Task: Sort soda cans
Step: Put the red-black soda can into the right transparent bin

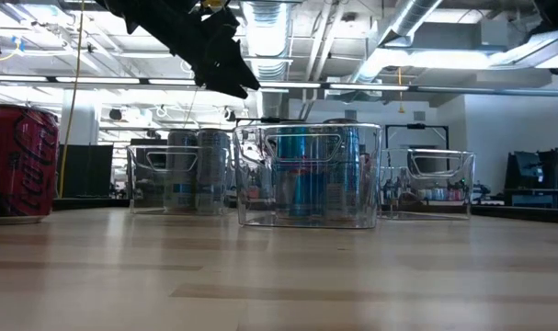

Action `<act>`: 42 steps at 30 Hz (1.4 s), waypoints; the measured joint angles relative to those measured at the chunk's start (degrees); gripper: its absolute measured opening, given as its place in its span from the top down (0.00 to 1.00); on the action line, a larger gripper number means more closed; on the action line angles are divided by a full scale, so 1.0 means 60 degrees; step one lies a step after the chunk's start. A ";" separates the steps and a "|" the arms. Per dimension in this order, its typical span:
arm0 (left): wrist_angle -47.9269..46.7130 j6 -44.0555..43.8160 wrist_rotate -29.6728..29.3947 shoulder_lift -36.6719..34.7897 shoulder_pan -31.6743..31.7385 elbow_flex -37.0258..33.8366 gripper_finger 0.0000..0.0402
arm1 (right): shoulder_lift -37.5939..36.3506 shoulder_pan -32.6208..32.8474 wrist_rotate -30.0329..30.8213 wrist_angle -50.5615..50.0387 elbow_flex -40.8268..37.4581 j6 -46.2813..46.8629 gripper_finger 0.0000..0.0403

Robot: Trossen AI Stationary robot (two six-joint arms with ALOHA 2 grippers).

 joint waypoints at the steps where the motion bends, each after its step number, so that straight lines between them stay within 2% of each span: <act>1: -0.0001 0.0033 0.0000 -0.0003 0.0000 0.0000 0.07 | 0.0066 -0.0037 -0.0004 -0.0032 0.0000 0.0006 0.02; 10: -0.0001 0.0070 0.0000 0.0000 0.0000 0.0000 0.07 | 0.0358 -0.0306 -0.0015 -0.1183 0.0000 0.0497 0.02; 15: -0.0001 0.0077 0.0000 0.0000 0.0000 0.0000 0.07 | 0.0378 -0.0306 -0.0013 -0.0973 -0.0023 0.0494 0.02; 27: -0.0004 0.0573 0.0000 -0.0001 0.0000 0.0000 0.07 | 0.0507 -0.0248 0.0073 -0.0216 -0.0984 0.0716 0.02; 36: -0.0005 0.0565 0.0000 0.0000 0.0000 0.0000 0.07 | 0.0636 -0.0379 0.1052 -0.0041 -0.0990 0.0666 0.02; 42: -0.0006 0.0558 0.0000 0.0000 0.0000 0.0000 0.07 | 0.0642 -0.0383 0.1093 0.0743 -0.1698 0.0644 0.02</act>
